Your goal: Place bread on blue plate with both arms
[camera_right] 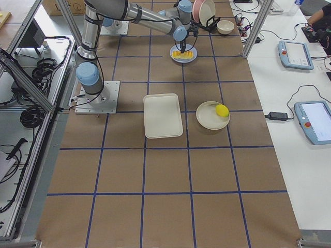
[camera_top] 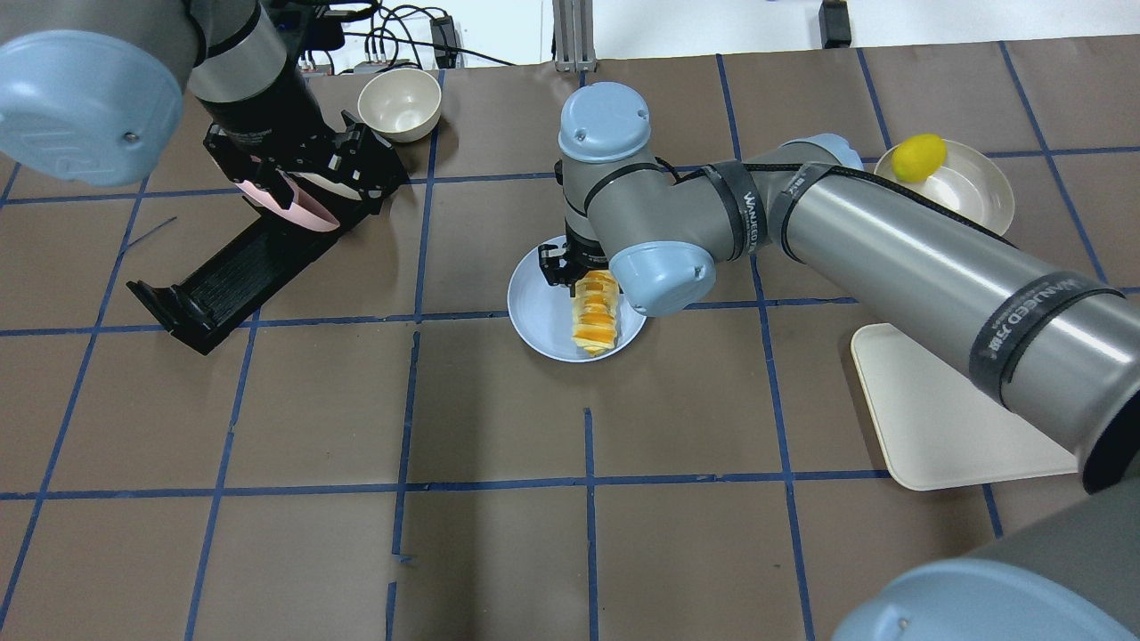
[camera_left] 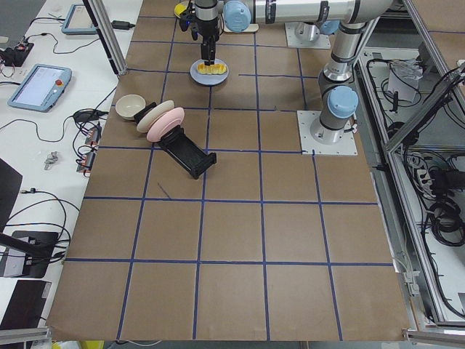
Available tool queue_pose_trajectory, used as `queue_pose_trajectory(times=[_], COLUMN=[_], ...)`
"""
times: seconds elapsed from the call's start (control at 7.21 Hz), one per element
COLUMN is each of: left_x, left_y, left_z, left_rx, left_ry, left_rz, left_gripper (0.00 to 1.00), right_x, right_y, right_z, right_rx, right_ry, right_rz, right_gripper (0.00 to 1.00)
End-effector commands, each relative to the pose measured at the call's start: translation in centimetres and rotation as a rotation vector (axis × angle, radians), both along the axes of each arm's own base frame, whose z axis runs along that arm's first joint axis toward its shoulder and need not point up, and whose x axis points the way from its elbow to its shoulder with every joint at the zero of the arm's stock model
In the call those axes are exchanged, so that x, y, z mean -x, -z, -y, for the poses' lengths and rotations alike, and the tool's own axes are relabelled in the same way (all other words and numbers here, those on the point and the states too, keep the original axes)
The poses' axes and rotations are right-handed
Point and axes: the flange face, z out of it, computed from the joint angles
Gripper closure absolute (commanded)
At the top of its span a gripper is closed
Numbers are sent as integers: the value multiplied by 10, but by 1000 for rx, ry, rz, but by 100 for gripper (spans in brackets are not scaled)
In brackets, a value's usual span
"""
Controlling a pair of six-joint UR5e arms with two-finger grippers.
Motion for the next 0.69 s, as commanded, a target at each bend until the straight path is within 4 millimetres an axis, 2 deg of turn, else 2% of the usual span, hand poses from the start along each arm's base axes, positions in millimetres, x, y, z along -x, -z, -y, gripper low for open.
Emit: queue_pose_trajectory(times=[0.0, 0.28, 0.42, 0.55], left_x=[-30, -34, -34, -33], left_y=[-12, -24, -26, -26], left_z=[-1, -9, -10, -10], left_rx=[-37, -16, -11, -11], left_ry=[-88, -108, -120, -120], left_rz=[-3, 7, 6, 1], left_gripper=[0, 0, 0, 0], right_x=[27, 79, 91, 118], right_y=[-21, -27, -27, -28], right_z=[18, 43, 46, 56], right_rx=[31, 14, 13, 26], right_ry=[29, 91, 78, 47], right_rz=[8, 2, -5, -61], right_gripper=[0, 0, 0, 0])
